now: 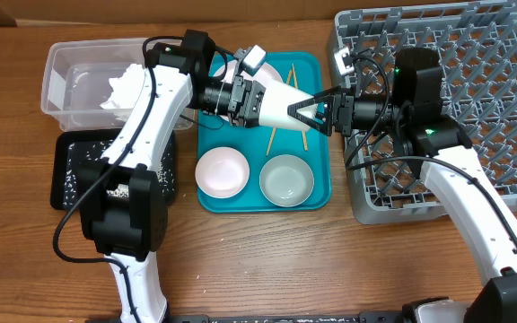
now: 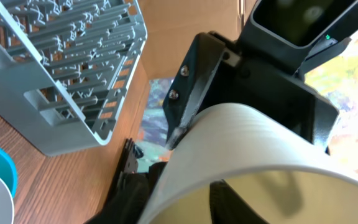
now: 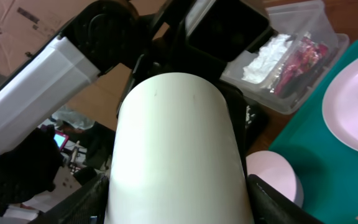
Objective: Sort waste into correct bins and load items into the dishwasher
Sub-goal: 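Hand the cup from the left gripper to the right gripper, then lower the cup upside down into the dish rack with the right gripper, then reach the right gripper to the pale green bowl and grasp its rim, then carry the green bowl right and set it upright in the rack's back corner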
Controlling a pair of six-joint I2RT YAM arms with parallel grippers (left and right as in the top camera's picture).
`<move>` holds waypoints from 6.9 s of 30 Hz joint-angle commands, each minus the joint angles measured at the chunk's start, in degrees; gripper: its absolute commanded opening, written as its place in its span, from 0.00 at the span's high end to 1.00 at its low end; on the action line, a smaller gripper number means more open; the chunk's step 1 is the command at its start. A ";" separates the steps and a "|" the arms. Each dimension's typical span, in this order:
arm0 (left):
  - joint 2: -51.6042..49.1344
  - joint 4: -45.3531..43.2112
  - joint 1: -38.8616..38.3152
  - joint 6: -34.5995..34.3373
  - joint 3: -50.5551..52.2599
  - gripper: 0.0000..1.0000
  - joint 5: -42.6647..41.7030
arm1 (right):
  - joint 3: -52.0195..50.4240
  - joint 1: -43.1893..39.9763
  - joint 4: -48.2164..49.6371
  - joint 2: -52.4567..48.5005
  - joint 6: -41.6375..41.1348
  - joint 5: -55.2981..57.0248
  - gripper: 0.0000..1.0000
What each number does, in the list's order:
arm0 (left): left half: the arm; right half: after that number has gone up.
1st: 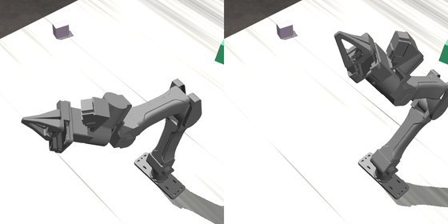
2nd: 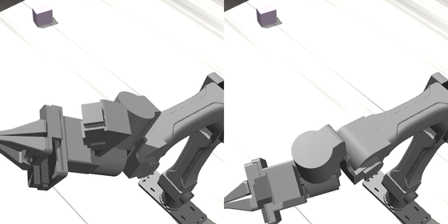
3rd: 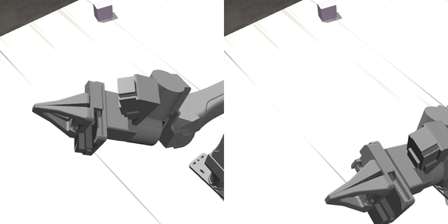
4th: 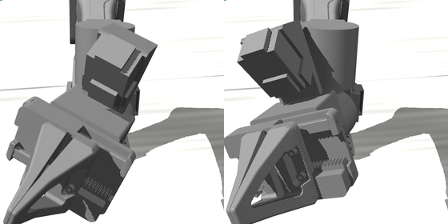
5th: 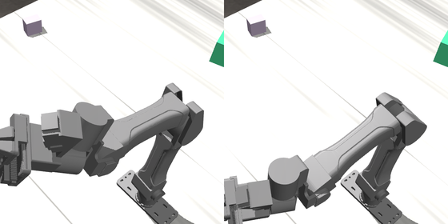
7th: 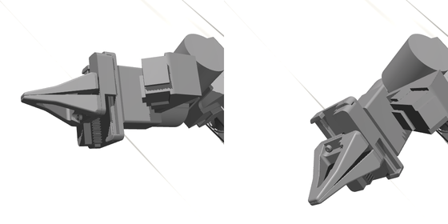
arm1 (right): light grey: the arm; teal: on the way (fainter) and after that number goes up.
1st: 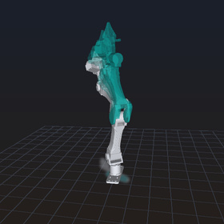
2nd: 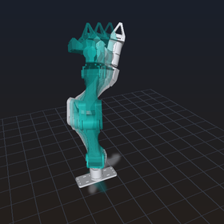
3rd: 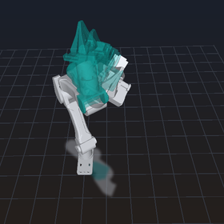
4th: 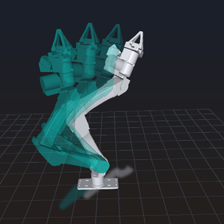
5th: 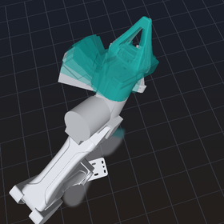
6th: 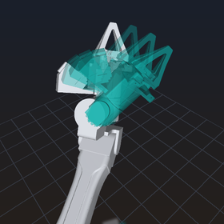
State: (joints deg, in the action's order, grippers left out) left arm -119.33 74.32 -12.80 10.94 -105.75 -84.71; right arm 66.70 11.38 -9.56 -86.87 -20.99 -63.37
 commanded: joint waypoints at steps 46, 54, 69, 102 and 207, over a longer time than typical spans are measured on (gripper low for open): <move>0.24 6.45 3.10 -10.93 -20.35 0.37 68.81 | 14.12 -10.08 -73.20 -3.41 -4.33 62.29 0.50; 0.24 6.45 2.99 -10.93 -20.35 0.36 68.81 | 13.27 -8.37 -68.59 -7.74 -4.33 62.88 0.36; 0.24 6.49 3.04 -10.73 -20.70 0.34 68.89 | 15.30 -8.33 -70.03 -7.76 -3.28 61.48 0.18; 16.83 22.29 4.11 -20.50 -27.02 0.37 80.52 | 34.56 16.02 -70.03 -13.97 -4.42 58.40 0.26; 15.50 -2.99 4.15 -21.27 -1.16 0.00 83.82 | 52.54 5.77 -33.51 -49.16 16.26 133.52 0.96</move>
State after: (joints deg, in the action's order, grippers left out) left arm -103.31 71.46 -8.86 -10.00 -107.11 -1.23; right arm 119.20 17.02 -43.13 -134.80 -3.33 70.74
